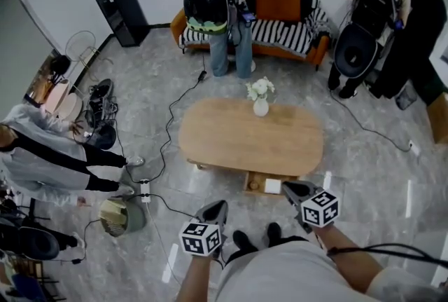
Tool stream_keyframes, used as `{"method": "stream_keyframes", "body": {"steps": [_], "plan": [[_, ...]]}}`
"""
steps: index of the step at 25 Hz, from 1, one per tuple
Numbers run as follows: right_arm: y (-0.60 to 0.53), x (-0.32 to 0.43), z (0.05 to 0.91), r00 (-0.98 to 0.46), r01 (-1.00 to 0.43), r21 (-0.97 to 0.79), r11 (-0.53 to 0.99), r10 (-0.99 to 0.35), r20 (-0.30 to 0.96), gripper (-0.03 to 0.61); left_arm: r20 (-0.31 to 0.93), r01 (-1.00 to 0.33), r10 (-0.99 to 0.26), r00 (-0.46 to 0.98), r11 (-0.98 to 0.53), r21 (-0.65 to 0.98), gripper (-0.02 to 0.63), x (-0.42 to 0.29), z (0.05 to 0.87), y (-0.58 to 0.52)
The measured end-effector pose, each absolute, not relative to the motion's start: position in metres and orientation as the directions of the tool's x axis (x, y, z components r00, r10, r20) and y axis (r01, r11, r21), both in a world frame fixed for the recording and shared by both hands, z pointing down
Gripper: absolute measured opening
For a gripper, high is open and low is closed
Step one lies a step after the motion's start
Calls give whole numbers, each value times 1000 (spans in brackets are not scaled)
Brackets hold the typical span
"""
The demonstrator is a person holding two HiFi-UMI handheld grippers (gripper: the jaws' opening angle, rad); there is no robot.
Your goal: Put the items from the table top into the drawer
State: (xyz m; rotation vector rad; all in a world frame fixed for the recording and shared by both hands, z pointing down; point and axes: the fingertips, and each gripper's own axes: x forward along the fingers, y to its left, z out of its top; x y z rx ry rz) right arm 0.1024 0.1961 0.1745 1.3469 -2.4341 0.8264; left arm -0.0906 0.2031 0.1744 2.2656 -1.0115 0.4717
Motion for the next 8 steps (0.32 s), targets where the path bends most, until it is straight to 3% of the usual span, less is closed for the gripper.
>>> {"method": "stream_keyframes", "body": {"steps": [8], "plan": [[201, 106, 166, -553, -831, -355, 428, -698, 454, 33, 536, -763, -548, 642, -525, 377, 0, -85, 168, 210]]}}
